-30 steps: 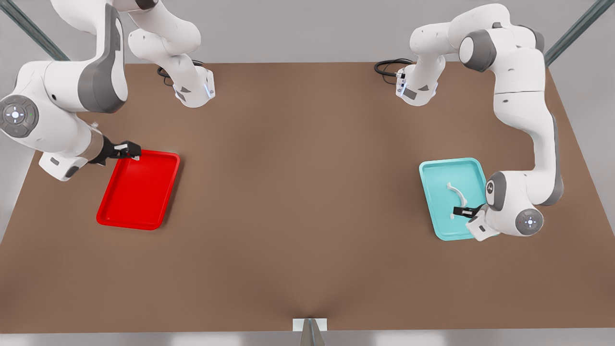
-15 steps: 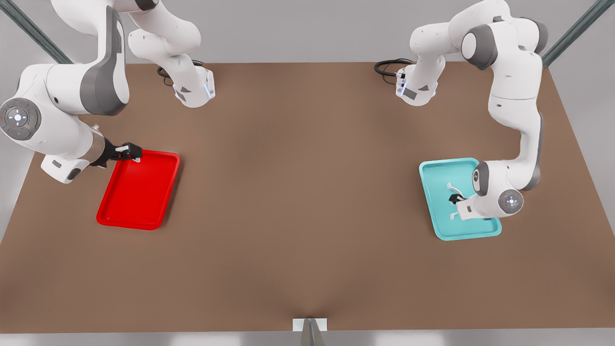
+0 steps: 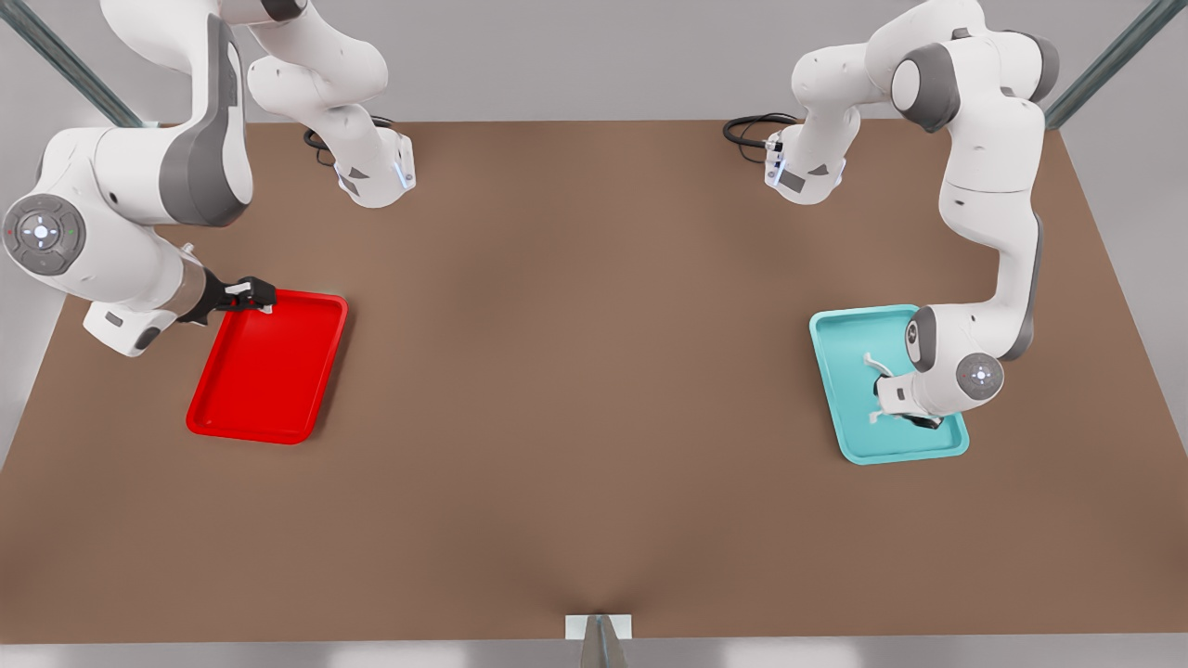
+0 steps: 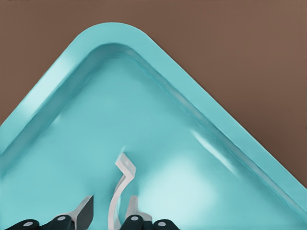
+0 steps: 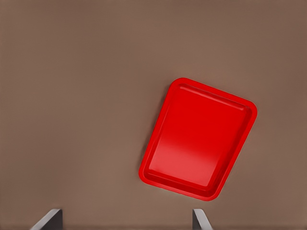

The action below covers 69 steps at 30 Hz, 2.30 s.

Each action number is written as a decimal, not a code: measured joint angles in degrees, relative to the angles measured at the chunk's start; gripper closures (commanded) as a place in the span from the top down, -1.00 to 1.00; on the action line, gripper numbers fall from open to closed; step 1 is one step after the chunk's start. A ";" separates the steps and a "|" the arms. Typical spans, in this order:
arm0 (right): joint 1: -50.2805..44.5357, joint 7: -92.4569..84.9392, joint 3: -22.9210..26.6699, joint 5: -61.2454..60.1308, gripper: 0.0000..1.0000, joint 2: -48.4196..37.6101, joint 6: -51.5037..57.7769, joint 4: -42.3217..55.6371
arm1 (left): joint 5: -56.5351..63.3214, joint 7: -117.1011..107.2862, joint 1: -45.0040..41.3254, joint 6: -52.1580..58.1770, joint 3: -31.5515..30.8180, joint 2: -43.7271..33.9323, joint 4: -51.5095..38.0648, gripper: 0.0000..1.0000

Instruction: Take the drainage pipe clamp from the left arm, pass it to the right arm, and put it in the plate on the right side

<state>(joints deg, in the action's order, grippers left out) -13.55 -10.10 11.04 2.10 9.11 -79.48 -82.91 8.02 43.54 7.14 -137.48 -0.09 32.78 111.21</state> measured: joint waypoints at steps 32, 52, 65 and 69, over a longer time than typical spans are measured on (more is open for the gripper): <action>-1.97 -0.30 -0.53 0.50 1.00 2.30 -0.85 2.02 | 0.33 3.75 -3.09 6.65 0.38 -7.88 -2.00 -0.57; -27.74 -0.33 -2.53 -11.62 1.00 20.77 -23.17 -0.82 | -10.26 -61.83 -33.74 32.14 -11.37 15.24 -50.88 -0.57; -30.20 -12.92 -2.35 -6.90 1.00 12.29 -58.76 -16.80 | -10.76 -92.69 -36.84 28.50 -13.44 18.34 -55.05 -0.57; -29.96 -20.16 -2.30 -6.49 1.00 12.25 -63.95 -16.63 | -10.79 -98.35 -37.30 28.89 -13.37 18.64 -55.95 -0.57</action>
<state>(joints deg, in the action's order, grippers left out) -43.51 -30.26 8.74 -4.39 21.36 -143.42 -99.54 -2.76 -54.81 -30.17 -108.59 -13.46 51.42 55.25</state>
